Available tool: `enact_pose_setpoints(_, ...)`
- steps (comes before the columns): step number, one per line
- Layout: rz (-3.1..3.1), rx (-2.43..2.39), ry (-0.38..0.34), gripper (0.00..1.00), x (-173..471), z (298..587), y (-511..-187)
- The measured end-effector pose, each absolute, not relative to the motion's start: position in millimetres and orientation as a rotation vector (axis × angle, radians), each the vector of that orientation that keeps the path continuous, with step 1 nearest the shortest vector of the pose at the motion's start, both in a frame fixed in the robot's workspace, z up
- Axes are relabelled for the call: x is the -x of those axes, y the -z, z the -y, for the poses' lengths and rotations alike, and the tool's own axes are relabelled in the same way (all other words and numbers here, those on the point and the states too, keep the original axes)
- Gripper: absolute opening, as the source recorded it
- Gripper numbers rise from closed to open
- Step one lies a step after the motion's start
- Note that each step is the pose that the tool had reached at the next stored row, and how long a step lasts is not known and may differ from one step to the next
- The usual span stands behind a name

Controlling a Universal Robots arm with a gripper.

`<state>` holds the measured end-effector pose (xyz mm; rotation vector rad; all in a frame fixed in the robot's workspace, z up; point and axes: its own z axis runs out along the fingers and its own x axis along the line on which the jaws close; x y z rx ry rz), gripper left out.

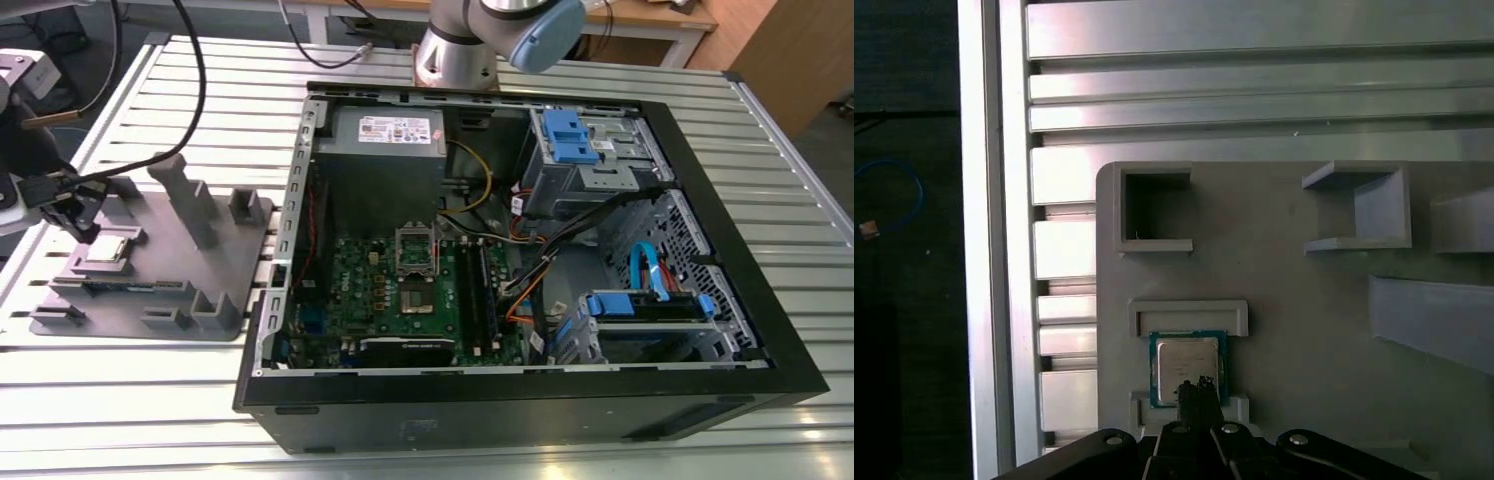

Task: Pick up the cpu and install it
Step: 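Pick up the cpu and move it towards the insertion slot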

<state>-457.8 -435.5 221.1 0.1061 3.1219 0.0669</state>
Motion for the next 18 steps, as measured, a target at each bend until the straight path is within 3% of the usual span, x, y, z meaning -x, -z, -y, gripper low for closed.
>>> enact_pose_setpoints(18, -3.095, -0.089, -0.069, 0.11, 458.1, 434.8, -202.1)
